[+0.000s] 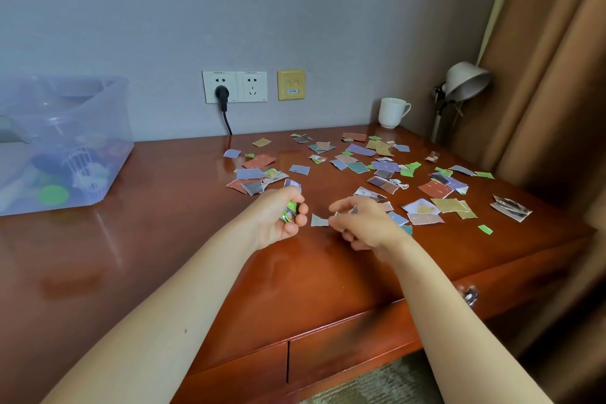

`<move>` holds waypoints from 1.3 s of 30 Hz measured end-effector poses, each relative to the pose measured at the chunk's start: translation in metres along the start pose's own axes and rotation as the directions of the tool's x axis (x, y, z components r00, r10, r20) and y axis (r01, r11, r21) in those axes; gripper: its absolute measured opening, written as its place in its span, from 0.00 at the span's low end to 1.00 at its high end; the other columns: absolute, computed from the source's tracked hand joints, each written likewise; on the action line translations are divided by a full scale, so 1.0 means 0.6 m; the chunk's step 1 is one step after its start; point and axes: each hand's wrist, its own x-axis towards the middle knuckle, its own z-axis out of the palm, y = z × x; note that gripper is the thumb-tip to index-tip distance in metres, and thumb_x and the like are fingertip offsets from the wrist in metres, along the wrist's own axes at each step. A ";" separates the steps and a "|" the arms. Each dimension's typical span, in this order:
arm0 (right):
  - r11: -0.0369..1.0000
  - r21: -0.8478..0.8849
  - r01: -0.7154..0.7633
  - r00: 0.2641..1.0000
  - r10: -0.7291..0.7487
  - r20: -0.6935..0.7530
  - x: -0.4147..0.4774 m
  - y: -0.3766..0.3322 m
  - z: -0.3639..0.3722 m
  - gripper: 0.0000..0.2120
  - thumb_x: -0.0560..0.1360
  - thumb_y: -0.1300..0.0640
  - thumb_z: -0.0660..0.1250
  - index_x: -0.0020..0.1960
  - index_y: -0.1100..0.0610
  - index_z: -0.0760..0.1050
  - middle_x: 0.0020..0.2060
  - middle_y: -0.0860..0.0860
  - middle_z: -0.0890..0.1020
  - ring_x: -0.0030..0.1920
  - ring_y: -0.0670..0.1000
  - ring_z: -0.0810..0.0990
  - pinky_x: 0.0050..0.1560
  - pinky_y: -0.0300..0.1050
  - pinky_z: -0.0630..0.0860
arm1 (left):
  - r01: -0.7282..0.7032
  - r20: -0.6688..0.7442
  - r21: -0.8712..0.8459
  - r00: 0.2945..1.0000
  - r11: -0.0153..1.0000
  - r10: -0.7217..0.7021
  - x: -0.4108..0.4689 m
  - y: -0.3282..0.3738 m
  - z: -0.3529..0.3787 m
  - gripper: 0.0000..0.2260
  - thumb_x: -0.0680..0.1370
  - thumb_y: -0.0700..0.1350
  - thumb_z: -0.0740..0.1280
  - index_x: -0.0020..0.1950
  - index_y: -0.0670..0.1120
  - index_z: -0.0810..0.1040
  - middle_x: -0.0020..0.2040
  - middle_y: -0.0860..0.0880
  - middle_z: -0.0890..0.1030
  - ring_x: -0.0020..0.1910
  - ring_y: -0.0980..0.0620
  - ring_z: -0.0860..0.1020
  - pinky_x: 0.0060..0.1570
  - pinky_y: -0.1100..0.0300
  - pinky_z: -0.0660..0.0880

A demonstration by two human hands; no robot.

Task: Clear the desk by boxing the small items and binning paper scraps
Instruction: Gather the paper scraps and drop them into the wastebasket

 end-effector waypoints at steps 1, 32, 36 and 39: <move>0.976 0.215 -0.030 0.999 0.021 0.041 0.001 -0.001 0.003 0.10 0.76 0.66 0.64 0.56 0.58 0.75 0.33 0.53 0.73 0.28 0.47 0.69 0.22 0.36 0.64 | -0.006 -0.006 0.010 1.000 1.000 0.006 -0.001 0.001 -0.002 0.06 0.79 0.38 0.60 0.42 0.43 0.71 0.32 0.46 0.74 0.25 0.54 0.71 0.18 0.67 0.64; 0.834 -0.547 0.076 0.995 -0.102 -0.018 0.056 -0.028 0.042 0.04 0.74 0.53 0.70 0.44 0.51 0.75 0.43 0.49 0.80 0.44 0.49 0.79 0.50 0.51 0.81 | 0.137 -0.164 0.986 0.883 0.093 0.441 0.085 -0.001 -0.034 0.15 0.81 0.54 0.60 0.58 0.43 0.75 0.43 0.47 0.78 0.43 0.49 0.79 0.34 0.58 0.73; 0.969 -0.233 0.086 0.992 -0.105 -0.074 0.050 -0.026 0.039 0.04 0.74 0.57 0.67 0.46 0.58 0.76 0.37 0.51 0.78 0.34 0.48 0.74 0.30 0.42 0.73 | 0.119 -0.161 0.984 0.918 0.135 0.364 0.095 0.010 -0.042 0.15 0.79 0.54 0.63 0.55 0.43 0.78 0.38 0.47 0.76 0.40 0.48 0.77 0.32 0.58 0.69; 0.973 0.231 -0.012 1.000 0.011 0.006 0.046 -0.029 0.035 0.03 0.74 0.64 0.62 0.47 0.60 0.72 0.37 0.55 0.76 0.27 0.47 0.65 0.22 0.37 0.58 | 0.075 -0.157 0.964 0.935 0.255 0.317 0.097 0.013 -0.053 0.13 0.77 0.53 0.67 0.49 0.44 0.79 0.39 0.48 0.78 0.41 0.48 0.78 0.37 0.56 0.71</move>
